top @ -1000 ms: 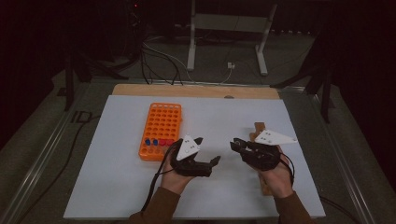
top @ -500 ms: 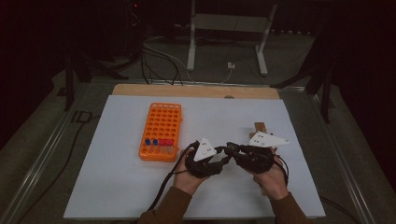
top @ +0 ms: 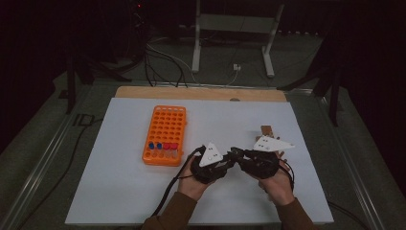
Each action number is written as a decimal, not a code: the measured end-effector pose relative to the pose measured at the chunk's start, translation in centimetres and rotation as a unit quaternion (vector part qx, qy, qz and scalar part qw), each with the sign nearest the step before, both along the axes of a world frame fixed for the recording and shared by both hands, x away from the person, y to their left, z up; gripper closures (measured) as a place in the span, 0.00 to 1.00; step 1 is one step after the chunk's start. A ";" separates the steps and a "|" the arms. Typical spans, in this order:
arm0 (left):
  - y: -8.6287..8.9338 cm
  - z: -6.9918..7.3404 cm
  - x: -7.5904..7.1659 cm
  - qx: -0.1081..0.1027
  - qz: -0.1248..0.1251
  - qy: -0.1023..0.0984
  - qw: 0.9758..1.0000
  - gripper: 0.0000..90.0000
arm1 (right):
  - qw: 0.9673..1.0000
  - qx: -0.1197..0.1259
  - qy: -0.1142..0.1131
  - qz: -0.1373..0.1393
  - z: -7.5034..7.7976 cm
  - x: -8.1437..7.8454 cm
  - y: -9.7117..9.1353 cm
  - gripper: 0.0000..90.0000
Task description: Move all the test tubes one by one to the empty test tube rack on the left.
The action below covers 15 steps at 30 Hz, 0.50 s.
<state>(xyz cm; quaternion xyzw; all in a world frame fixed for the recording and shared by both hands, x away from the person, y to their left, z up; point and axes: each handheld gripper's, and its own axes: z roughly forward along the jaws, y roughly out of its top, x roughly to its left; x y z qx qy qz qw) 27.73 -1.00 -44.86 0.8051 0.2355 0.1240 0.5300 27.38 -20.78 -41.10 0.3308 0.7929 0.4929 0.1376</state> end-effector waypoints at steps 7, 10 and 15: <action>0.5 0.0 0.3 0.008 0.017 0.002 1.000 0.85 | 1.000 0.021 -0.014 -0.006 0.5 0.1 -1.0 0.56; 1.0 0.1 0.3 0.002 0.024 0.003 1.000 0.85 | 0.999 0.029 -0.021 -0.020 0.9 0.1 -1.6 0.41; 1.8 0.4 0.1 -0.001 0.030 -0.001 1.000 0.85 | 0.998 0.022 -0.027 -0.044 1.0 0.3 -2.4 0.24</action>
